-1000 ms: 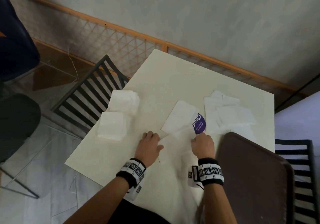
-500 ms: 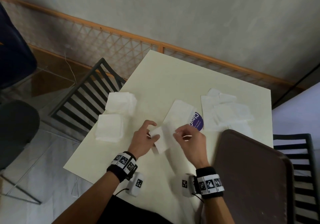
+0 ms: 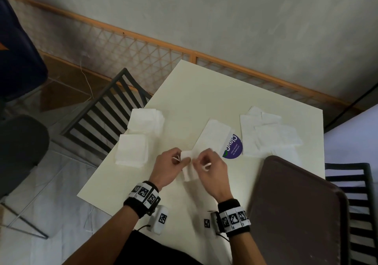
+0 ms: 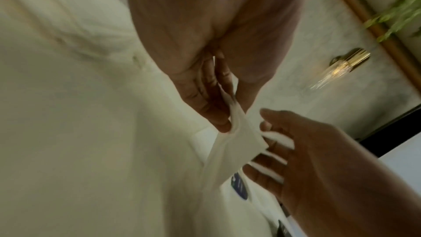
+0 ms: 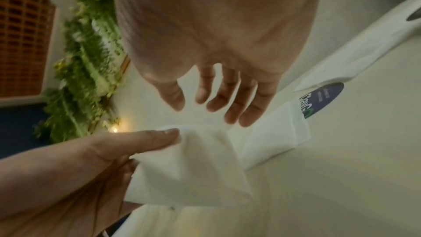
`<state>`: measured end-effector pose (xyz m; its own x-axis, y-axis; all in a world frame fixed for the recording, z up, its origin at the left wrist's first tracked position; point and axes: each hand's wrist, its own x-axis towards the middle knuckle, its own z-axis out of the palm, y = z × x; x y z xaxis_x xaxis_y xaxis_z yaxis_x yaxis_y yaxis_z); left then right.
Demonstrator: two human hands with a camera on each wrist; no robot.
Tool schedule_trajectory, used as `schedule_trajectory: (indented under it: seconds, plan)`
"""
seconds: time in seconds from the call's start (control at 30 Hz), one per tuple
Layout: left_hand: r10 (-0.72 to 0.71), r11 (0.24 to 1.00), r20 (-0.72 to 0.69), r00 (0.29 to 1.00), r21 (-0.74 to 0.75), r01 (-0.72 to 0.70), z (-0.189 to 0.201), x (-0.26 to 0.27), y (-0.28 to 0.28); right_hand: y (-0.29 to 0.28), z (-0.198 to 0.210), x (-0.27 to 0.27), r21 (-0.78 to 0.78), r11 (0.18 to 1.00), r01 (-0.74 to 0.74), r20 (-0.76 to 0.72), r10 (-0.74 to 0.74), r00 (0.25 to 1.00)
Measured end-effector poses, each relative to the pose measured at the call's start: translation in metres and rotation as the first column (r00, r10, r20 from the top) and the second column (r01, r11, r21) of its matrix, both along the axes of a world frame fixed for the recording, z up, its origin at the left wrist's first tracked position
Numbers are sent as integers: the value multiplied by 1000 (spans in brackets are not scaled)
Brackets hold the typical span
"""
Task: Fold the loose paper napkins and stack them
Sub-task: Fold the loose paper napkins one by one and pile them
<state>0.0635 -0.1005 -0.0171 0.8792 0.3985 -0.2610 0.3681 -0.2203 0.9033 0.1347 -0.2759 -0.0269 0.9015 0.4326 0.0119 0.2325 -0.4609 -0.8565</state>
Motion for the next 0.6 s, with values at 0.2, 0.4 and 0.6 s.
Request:
schedule_trajectory:
  seconds: [0.2,0.4,0.6]
  plan:
    - [-3,991,157,988,-132,24,50,-3,8,11,23,9,188,969,157,-457,-55,888]
    - [56,995,205,977,-95,-38,75,-11,19,42,35,4,303,926,223,-304,-128,944]
    - [135,987,168,976,-108,-118,76,-22,40,64,54,10,228,973,40,-77,-22,997]
